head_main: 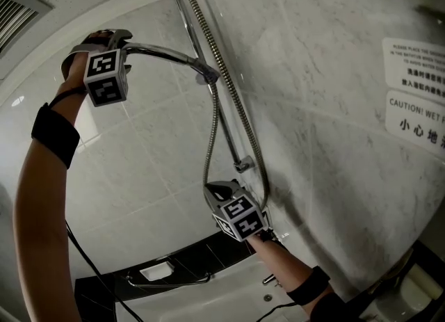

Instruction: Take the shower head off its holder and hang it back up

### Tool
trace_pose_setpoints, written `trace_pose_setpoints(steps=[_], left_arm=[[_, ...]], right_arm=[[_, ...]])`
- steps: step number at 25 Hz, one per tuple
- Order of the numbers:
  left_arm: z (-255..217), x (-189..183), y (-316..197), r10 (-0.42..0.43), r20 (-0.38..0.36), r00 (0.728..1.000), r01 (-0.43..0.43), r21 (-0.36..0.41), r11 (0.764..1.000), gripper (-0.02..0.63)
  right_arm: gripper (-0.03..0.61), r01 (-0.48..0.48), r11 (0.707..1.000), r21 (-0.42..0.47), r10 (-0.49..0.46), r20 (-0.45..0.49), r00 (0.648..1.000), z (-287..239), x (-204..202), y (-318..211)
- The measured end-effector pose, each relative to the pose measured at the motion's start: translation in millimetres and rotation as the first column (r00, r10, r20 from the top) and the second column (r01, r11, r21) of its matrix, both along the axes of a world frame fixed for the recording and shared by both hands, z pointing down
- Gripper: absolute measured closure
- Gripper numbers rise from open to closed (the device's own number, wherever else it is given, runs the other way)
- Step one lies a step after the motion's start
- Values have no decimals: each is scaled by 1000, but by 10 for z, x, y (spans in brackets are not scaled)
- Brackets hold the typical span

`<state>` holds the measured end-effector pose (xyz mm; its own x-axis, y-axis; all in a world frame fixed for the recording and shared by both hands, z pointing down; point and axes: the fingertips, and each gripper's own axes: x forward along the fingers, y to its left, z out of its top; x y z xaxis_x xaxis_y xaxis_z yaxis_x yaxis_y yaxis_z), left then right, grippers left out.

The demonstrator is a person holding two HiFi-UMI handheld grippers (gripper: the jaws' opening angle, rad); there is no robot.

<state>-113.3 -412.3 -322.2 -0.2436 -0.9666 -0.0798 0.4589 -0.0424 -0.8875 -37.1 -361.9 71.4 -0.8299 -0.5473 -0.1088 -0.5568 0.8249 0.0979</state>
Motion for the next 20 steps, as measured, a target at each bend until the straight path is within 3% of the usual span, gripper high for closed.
trace_pose_setpoints(steps=[9, 20], left_arm=[[107, 284, 63, 115, 16, 993, -116, 21, 993, 268], [181, 277, 281, 138, 18, 990, -138, 11, 990, 238]], right_arm=[[570, -6, 1000, -6, 6, -2, 1000, 21, 52, 61], [569, -2, 1000, -13, 2, -8, 1000, 87, 1, 156]])
